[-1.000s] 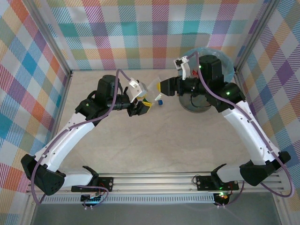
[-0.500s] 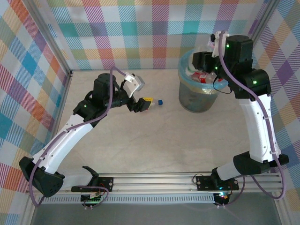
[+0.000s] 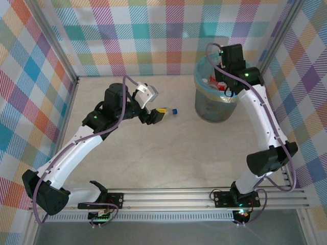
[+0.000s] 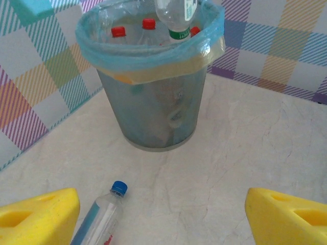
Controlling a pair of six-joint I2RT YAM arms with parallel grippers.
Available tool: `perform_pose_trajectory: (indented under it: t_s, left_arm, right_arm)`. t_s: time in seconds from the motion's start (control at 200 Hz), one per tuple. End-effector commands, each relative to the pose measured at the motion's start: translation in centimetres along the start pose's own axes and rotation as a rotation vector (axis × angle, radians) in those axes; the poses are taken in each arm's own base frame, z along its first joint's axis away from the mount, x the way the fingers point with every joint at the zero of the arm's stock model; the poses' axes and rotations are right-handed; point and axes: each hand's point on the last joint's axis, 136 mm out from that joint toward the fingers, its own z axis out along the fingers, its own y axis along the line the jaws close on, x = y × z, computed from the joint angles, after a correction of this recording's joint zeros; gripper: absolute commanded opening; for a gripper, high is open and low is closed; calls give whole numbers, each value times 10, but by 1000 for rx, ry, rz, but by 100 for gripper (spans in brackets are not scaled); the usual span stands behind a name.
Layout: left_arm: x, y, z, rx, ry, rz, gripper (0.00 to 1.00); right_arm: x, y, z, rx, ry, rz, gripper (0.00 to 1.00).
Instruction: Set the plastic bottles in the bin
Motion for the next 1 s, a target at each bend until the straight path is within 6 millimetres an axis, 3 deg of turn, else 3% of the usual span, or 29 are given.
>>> perform_pose_trajectory:
  t_s: [0.0, 0.16, 0.37, 0.785, 0.995]
  left_arm:
    - [-5, -3, -3, 1, -25, -10, 84]
    - [-3, -2, -2, -3, -18, -13, 85]
    - [-4, -1, -2, -4, -20, -14, 85]
    - [-3, 2, 2, -12, -12, -25, 85]
    - [-1, 7, 8, -32, 1, -45, 85]
  right_arm:
    - [-4, 2, 18, 23, -11, -10, 56]
    - [6, 21, 43, -22, 57, -37, 71]
    - [2, 35, 47, -106, 77, 5, 83]
    - [-17, 21, 48, -130, 39, 94, 85]
    - [-53, 24, 42, -175, -72, 186, 80]
